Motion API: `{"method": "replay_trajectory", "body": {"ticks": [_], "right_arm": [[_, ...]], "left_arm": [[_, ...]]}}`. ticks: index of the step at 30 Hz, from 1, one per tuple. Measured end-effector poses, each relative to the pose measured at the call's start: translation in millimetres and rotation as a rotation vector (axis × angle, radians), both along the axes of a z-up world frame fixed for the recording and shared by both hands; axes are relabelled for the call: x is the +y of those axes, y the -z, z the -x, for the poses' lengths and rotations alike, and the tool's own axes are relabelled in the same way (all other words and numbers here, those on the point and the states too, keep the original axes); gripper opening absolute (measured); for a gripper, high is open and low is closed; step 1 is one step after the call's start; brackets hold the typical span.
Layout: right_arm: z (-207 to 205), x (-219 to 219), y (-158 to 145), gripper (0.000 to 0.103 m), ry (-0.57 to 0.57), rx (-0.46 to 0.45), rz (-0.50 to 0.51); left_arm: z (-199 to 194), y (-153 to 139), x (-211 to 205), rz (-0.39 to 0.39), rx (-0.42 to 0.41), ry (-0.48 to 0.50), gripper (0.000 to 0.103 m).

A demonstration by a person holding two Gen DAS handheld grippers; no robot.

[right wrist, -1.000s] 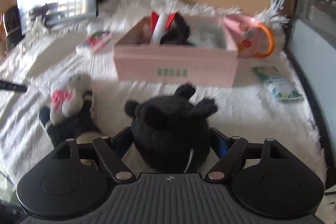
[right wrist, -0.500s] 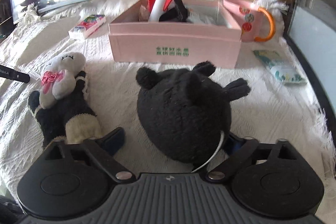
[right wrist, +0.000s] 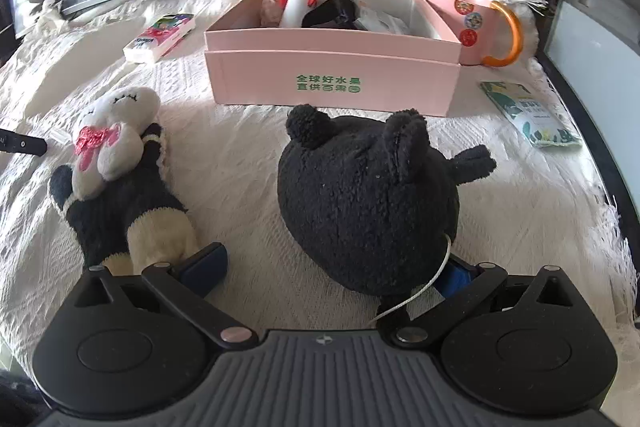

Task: Organize soft objects
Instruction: 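Carry the black cat plush and the clear piece toward the pink box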

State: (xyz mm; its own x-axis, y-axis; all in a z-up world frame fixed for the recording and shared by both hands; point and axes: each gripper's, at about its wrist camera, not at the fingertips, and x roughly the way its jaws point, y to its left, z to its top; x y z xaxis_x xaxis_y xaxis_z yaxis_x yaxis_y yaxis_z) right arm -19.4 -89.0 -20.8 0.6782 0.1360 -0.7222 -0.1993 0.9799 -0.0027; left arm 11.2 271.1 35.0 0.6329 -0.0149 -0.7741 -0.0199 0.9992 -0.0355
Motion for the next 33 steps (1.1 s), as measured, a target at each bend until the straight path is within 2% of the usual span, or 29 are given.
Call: {"method": "replay_trajectory", "body": {"ticks": [3,5,7,14,15,16,17,18,22,25,29,33], "right_arm": [[-1.0,-0.4,-0.2,0.103,-0.024,-0.001,0.003],[-1.4,-1.4,-0.7,0.096,-0.035,-0.001,0.004],[-0.9,-1.5,-3.4,0.095,-0.028,0.002,0.007],[-1.6,2.1,-20.8,0.095,-0.044,-0.114,0.086],[-6.0,2.8,-20.2,0.095,-0.050,-0.109,0.100],[-11.6,3.4,-17.7,0.091,-0.059,-0.094,0.114],[-16.7,3.4,-15.0,0.079,-0.063,-0.077,0.122],[-22.1,2.5,-12.1,0.076,-0.058,-0.055,0.127],[-29.9,-5.8,-20.9,0.075,-0.030,0.003,0.067],[-21.4,-7.6,-35.2,0.075,-0.042,-0.031,0.051],[-12.0,-8.5,-51.0,0.075,-0.066,-0.041,0.031],[1.5,-9.8,-61.7,0.075,-0.086,-0.072,0.067]], "left_arm": [[0.6,-0.3,-0.5,0.001,-0.009,0.009,0.018],[-0.5,-0.9,-3.9,-0.023,-0.005,0.021,0.018],[-0.2,-0.7,-7.5,-0.046,-0.008,0.031,0.017],[3.9,-0.2,-7.6,-0.050,-0.017,0.049,0.016],[4.2,-0.1,-7.3,-0.050,-0.016,0.054,0.016],[5.3,-0.3,-7.5,-0.048,-0.015,0.056,0.016],[6.6,-0.4,-7.5,-0.043,-0.015,0.058,0.016],[8.2,-0.6,-7.4,-0.040,-0.016,0.059,0.016],[19.6,-1.6,-10.8,-0.023,-0.019,0.064,0.015],[31.9,-4.2,-20.1,-0.029,-0.019,0.094,0.015],[52.3,-19.7,-40.4,0.010,-0.031,0.165,0.015],[63.9,-50.6,-68.6,0.046,-0.098,0.251,0.015]]}}
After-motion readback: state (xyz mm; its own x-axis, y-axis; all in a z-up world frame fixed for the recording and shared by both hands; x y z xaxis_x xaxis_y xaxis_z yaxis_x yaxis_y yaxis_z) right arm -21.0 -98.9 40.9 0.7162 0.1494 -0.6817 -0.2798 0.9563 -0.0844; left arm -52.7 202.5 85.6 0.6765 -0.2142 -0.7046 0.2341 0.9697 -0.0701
